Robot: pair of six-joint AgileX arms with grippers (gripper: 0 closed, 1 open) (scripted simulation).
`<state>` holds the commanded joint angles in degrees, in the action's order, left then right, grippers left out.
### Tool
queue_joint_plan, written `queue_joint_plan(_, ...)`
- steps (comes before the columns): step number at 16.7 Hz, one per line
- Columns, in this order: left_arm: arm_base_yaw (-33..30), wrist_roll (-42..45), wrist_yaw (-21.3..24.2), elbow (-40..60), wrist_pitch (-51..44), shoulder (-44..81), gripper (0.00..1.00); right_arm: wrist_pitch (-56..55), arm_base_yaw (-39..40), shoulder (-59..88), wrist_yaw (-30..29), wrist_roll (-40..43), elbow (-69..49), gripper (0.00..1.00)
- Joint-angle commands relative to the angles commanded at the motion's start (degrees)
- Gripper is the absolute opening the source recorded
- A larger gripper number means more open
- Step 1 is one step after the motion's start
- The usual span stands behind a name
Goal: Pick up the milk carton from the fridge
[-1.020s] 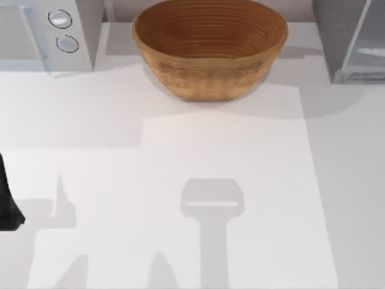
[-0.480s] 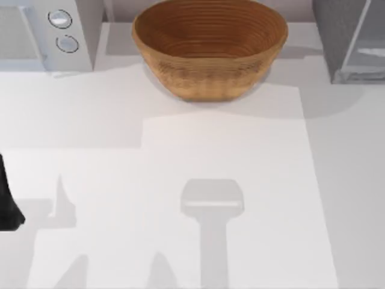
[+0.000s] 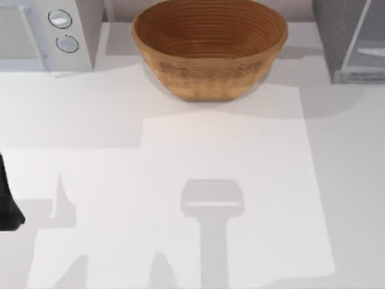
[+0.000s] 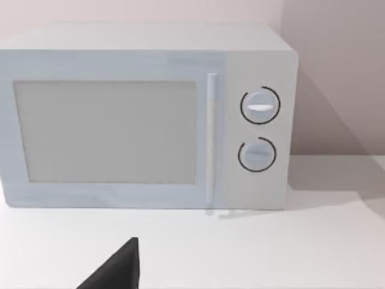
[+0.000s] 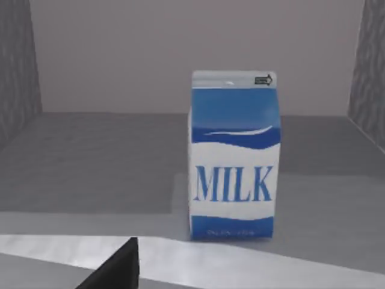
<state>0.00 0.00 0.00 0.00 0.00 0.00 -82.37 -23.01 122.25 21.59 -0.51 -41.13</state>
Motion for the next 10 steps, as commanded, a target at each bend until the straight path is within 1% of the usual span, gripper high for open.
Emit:
queue_joint_plan(3, 0.0, 0.0, 0.0, 0.0, 0.0, 0.0, 1.0, 4.93, 2.98, 7.02, -3.35, 0.25, -12.31, 1.0)
queue_joint_plan(5, 0.0, 0.0, 0.0, 0.0, 0.0, 0.0, 1.0, 7.68, 4.65, 10.33, -5.21, 0.41, -17.81, 1.0)
queue_joint_plan(7, 0.0, 0.0, 0.0, 0.0, 0.0, 0.0, 1.0, 9.53, 5.75, 12.22, -6.41, 0.52, -20.88, 1.0)
queue_joint_plan(10, 0.0, 0.0, 0.0, 0.0, 0.0, 0.0, 1.0, 9.98, 6.01, 12.62, -6.71, 0.55, -21.56, 1.0)
